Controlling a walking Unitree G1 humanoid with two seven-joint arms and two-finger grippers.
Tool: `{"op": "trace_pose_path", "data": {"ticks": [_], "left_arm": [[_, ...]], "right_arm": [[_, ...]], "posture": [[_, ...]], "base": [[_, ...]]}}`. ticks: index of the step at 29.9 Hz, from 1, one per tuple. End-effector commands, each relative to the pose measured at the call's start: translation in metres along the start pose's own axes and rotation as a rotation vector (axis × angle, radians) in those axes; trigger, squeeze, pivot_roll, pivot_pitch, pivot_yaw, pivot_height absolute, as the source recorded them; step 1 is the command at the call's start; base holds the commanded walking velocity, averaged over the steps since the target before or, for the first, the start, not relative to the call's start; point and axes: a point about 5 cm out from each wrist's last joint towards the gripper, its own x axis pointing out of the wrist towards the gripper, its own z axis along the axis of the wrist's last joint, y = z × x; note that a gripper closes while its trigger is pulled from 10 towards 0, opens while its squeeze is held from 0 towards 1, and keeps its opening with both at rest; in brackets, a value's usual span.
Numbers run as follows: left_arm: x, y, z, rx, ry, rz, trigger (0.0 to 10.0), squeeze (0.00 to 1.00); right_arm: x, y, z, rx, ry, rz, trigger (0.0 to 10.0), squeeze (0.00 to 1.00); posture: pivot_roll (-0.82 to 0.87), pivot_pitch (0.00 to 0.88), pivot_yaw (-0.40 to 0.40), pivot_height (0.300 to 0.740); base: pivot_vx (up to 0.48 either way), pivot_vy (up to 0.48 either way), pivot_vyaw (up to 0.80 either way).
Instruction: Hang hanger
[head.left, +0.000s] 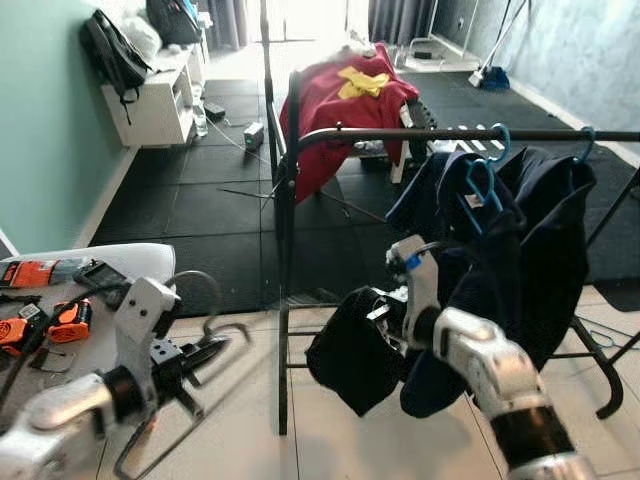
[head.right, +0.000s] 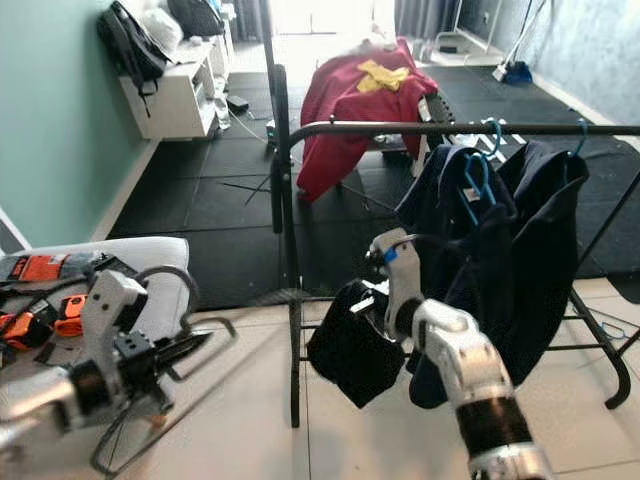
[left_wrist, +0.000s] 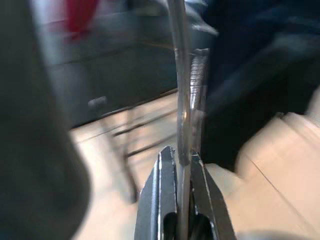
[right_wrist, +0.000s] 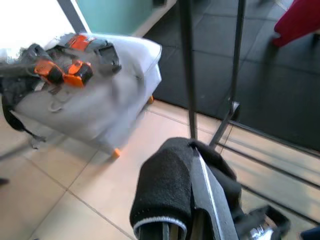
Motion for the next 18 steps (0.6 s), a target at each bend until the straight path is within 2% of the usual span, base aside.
{"op": "trace_pose_path", "data": {"ticks": [1,2,4,7,8,10,11,12,15,16,17,18], "left_arm": [[-0.011,0.008,-0.020,-0.024,0.071,0.208,10.0,0.00],[-0.018,0.004,-0.025,0.002,0.075,0.260,10.0,0.00],[-0.022,0.002,-0.027,0.034,0.072,0.284,10.0,0.00],[-0.022,0.002,-0.027,0.034,0.072,0.284,10.0,0.00],[-0.029,0.005,-0.028,0.009,0.057,0.353,10.0,0.00],[-0.029,0.005,-0.028,0.009,0.057,0.353,10.0,0.00],[-0.037,0.006,-0.032,-0.015,0.047,0.430,10.0,0.00],[-0.042,0.000,-0.036,-0.041,0.037,0.465,10.0,0.00],[-0.042,0.000,-0.036,-0.041,0.037,0.465,10.0,0.00],[-0.045,-0.006,-0.038,-0.048,0.025,0.487,10.0,0.00],[-0.040,-0.012,-0.038,-0.043,0.000,0.464,10.0,0.00],[-0.040,-0.012,-0.038,-0.043,0.000,0.464,10.0,0.00]], "right_arm": [[-0.003,0.005,0.010,-0.002,-0.073,0.003,10.0,0.00],[-0.008,0.006,0.008,0.012,-0.081,-0.001,10.0,0.00],[-0.011,0.006,0.007,0.022,-0.084,-0.002,10.0,0.00],[-0.011,0.006,0.007,0.022,-0.084,-0.002,10.0,0.00],[-0.015,0.009,0.002,0.054,-0.089,-0.001,10.0,0.00],[-0.015,0.009,0.002,0.054,-0.089,-0.001,10.0,0.00],[-0.020,0.014,-0.002,0.087,-0.101,0.006,10.0,0.00],[-0.022,0.019,-0.006,0.113,-0.114,0.015,10.0,0.00],[-0.022,0.019,-0.006,0.113,-0.114,0.015,10.0,0.00],[-0.024,0.022,-0.008,0.131,-0.128,0.019,10.0,0.00],[-0.022,0.024,-0.009,0.141,-0.143,0.022,10.0,0.00],[-0.022,0.024,-0.009,0.141,-0.143,0.022,10.0,0.00]], "posture": [[-0.06,0.081,-0.006,0.740],[-0.06,0.082,-0.007,0.740],[-0.06,0.082,-0.007,0.740],[-0.06,0.082,-0.007,0.740],[-0.05,0.077,-0.018,0.740],[-0.05,0.077,-0.018,0.740],[-0.05,0.067,-0.014,0.740],[-0.05,0.058,-0.011,0.740],[-0.05,0.058,-0.011,0.740],[-0.05,0.056,-0.010,0.740],[-0.04,0.031,-0.015,0.740],[-0.04,0.031,-0.015,0.740]], "base": [[0.000,0.000,0.79],[0.000,0.000,0.77],[0.000,0.000,0.77],[0.000,0.000,0.77],[0.000,0.000,0.77],[0.000,0.000,0.77],[0.000,0.000,0.77],[0.000,0.000,0.77],[0.000,0.000,0.77],[0.000,0.000,0.77],[0.000,0.000,0.77],[0.000,0.000,0.77]]}}
